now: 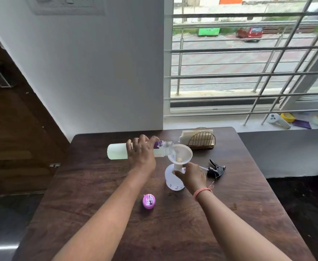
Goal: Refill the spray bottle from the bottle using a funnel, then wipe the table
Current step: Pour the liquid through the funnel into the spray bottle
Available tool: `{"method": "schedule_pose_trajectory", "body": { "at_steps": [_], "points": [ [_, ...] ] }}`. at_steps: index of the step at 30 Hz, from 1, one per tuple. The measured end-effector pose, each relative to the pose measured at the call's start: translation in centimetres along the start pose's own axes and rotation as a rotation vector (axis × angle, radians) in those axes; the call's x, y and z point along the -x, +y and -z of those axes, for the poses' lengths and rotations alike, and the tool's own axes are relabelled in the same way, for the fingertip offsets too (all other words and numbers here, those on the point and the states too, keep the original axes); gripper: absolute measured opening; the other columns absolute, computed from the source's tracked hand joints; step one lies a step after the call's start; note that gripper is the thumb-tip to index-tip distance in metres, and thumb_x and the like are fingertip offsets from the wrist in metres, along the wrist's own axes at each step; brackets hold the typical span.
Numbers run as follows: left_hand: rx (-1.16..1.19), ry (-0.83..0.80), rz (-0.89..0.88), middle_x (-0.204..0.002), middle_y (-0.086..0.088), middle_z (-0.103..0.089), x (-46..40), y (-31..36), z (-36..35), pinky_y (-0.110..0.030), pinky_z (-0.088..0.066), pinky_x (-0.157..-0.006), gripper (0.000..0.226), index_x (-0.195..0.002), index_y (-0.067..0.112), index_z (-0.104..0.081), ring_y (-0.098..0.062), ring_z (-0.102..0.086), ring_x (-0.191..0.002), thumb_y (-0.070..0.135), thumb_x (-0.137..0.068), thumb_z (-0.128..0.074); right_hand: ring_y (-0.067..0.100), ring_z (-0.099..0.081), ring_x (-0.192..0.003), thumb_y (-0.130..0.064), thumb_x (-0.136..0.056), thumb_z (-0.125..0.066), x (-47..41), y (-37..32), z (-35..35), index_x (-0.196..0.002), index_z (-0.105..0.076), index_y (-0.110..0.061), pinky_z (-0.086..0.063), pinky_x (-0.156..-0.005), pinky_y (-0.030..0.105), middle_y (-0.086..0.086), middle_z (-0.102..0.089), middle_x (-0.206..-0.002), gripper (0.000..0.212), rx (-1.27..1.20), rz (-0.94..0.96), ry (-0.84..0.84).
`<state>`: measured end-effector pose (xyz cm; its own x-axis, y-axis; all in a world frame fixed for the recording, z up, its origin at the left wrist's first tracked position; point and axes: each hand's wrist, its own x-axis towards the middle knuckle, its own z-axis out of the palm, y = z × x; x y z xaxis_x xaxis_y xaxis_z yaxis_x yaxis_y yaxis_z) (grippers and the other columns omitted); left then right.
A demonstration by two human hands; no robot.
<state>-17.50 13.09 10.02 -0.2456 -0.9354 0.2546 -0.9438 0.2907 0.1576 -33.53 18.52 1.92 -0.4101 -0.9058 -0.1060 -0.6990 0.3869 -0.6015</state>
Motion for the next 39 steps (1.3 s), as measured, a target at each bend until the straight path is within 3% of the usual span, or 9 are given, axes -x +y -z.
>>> {"method": "schedule_pose_trajectory", "body": {
  "at_steps": [39],
  "points": [
    [-0.010,0.025,-0.010,-0.114,0.002,-0.047,-0.55,0.28,0.18,-0.044,-0.020,-0.116,0.062,-0.123,0.039,-0.046,-0.024,-0.046,-0.111,0.001,-0.075,-0.060,0.023,-0.064,-0.102,-0.047,-0.077,-0.071,-0.10,0.13,-0.02,-0.106,-0.067,-0.027,-0.047,-0.077,0.031,0.001,-0.071,-0.106,0.036,0.023,0.010,0.013]
  ]
}}
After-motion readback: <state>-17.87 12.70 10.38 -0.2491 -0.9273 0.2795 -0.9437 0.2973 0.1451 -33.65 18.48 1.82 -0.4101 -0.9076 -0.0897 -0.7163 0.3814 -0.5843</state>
